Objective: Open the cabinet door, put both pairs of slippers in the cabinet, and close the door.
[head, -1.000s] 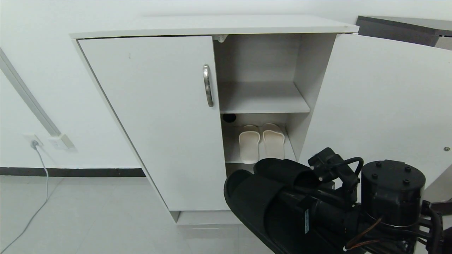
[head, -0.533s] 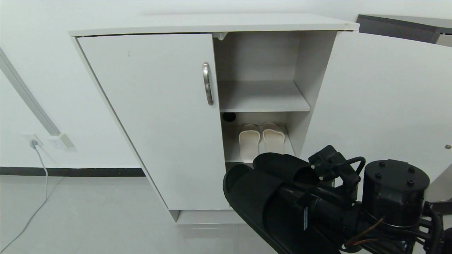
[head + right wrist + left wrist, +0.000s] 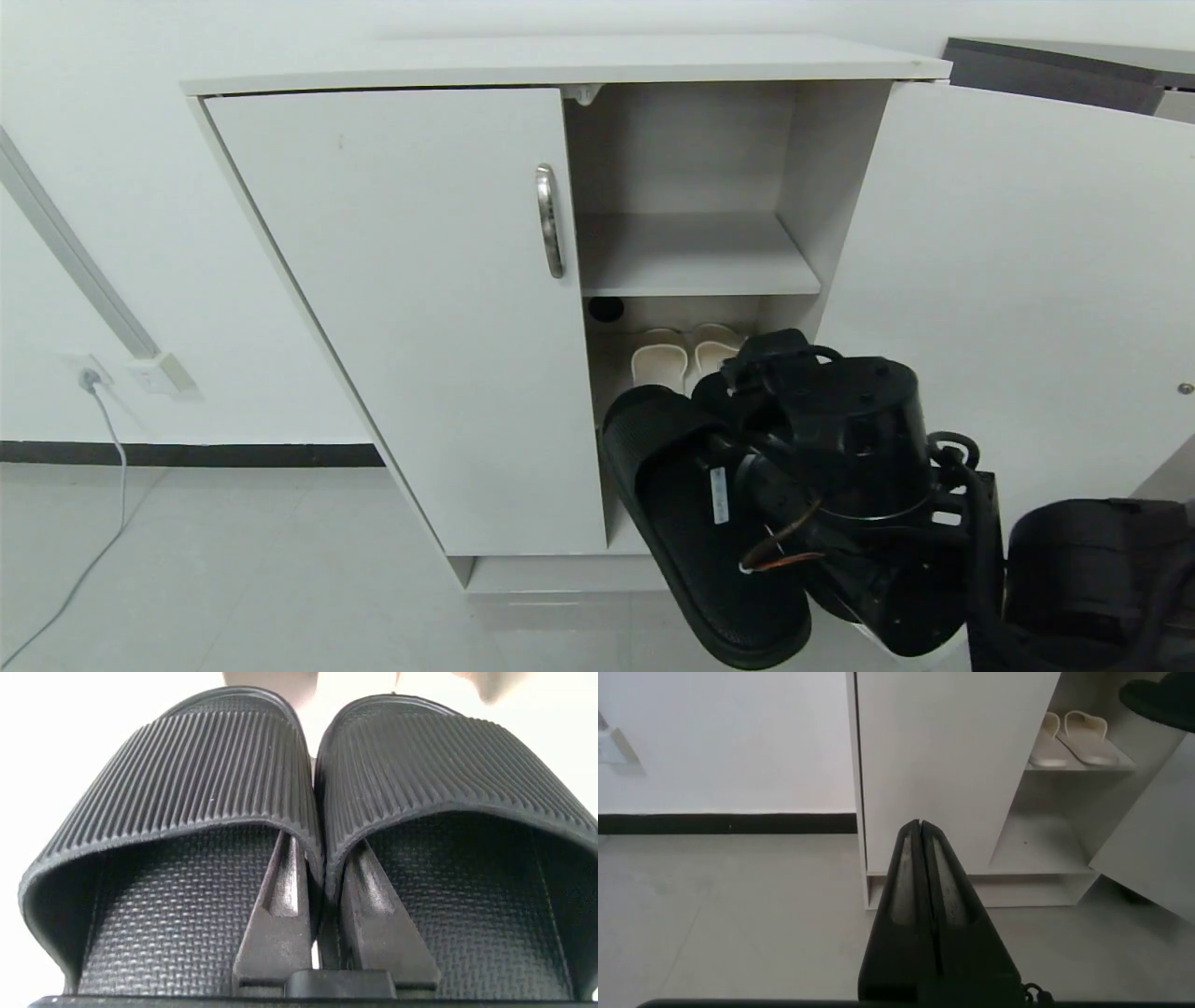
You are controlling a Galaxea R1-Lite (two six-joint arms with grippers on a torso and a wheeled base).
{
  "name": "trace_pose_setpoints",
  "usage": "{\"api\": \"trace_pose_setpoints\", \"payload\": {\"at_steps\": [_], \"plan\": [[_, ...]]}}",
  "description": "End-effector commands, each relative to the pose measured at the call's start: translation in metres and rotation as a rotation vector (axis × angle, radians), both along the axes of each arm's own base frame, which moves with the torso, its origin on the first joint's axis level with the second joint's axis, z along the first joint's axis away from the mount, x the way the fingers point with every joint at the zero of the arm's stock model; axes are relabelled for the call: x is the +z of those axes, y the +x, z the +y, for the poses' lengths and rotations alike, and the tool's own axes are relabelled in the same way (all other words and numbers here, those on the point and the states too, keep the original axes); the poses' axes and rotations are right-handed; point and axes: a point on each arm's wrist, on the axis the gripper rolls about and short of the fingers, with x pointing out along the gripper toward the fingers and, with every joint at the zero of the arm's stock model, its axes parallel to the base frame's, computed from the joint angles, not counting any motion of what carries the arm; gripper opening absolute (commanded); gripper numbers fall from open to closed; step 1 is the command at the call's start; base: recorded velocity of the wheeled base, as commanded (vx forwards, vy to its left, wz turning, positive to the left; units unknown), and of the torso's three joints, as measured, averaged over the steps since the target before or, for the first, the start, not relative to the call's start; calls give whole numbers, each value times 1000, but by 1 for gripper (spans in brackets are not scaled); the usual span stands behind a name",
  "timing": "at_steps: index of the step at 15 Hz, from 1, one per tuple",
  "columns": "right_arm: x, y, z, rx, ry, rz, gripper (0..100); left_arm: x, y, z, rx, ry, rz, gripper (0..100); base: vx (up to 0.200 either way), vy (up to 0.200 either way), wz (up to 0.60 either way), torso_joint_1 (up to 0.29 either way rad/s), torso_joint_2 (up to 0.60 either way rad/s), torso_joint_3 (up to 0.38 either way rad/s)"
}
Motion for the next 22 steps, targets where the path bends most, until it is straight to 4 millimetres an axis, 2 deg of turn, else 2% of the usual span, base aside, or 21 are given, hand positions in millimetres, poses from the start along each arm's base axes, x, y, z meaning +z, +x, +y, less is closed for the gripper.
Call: {"api": "trace_pose_setpoints", "payload": {"at_steps": [1, 4, 5, 6, 8, 12, 22], "plan": [[34, -5, 23, -66, 48, -30, 0, 0, 0, 0, 1, -1, 2, 0, 0, 0, 0, 0, 0, 0], [62, -1, 28, -89, 73, -43, 0, 0, 0, 0, 0, -1, 2, 0, 0, 0, 0, 0, 0, 0], [65, 0, 28, -97, 70, -43, 0, 0, 0, 0, 0, -1, 2, 0, 0, 0, 0, 0, 0, 0], [69, 13, 29, -158, 62, -51, 0, 0, 0, 0, 1, -1, 2, 0, 0, 0, 0, 0, 0, 0], [69, 35, 32, -250, 82, -69, 0, 0, 0, 0, 0, 0, 2, 0, 0, 0, 0, 0, 0, 0], [73, 52, 33, -294, 70, -70, 0, 0, 0, 0, 1, 0, 2, 0, 0, 0, 0, 0, 0, 0], [74, 57, 30, -333, 62, -74, 0, 0, 0, 0, 0, 2, 2, 0, 0, 0, 0, 0, 0, 0]]}}
